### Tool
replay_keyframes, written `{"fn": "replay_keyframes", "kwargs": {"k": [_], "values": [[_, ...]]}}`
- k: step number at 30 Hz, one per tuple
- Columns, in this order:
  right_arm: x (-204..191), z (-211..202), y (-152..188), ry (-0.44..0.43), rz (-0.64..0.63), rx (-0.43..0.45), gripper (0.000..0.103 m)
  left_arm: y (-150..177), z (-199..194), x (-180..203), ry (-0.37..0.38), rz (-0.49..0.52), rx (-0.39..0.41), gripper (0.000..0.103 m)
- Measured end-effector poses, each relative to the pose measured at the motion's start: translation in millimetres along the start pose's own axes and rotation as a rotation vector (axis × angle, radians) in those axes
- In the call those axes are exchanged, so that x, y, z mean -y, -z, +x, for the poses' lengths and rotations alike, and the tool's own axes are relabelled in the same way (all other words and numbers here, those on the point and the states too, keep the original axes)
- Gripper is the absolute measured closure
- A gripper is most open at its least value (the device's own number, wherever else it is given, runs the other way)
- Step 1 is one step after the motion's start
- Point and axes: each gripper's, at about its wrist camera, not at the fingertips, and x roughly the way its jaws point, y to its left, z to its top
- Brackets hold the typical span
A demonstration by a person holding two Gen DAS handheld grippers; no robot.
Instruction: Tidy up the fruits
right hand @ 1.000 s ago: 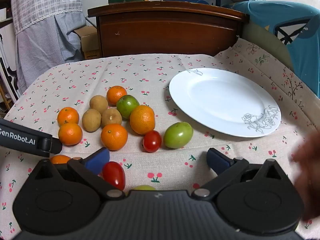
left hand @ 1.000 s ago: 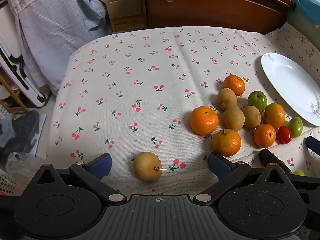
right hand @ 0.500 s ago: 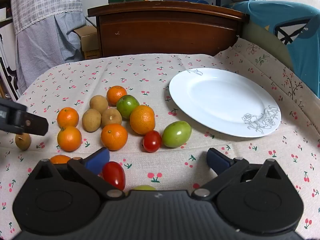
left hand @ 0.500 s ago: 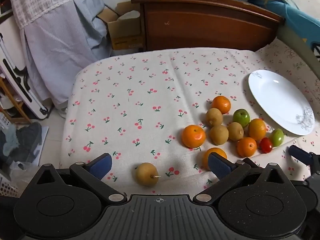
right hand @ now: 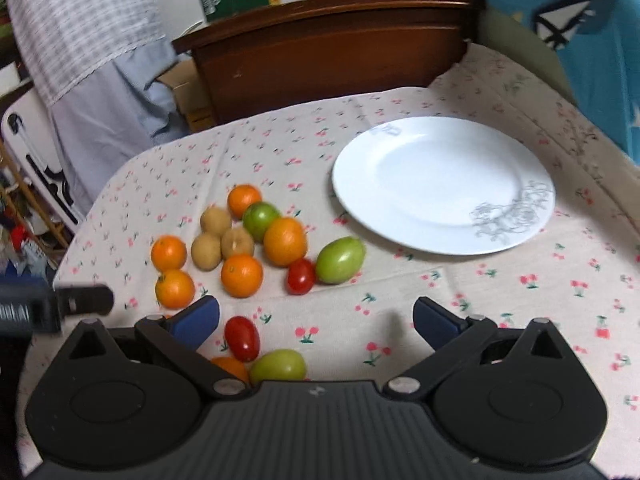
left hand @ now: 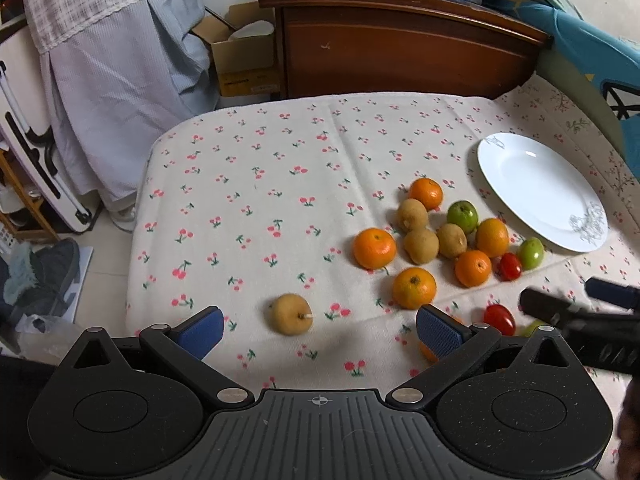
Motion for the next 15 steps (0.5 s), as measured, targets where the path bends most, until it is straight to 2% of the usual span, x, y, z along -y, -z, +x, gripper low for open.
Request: {"fn": "replay_keyframes", "kwargs": {"k": [5,13,15], "values": [[9,-28,-5,0.054,0.061,0.025,0.001,5,-6,3,0.015,-0.006,-0.021,0.0],[8,-43,9,0.162,0.107,-0.052,0.001,16,-17,11,-0.012,0.003,-0.073,0.0],[8,-46,11,0.162,0.128,-0.063,0.001,16,-19,13,-0.016,0.004,-0.088,0.0]]}}
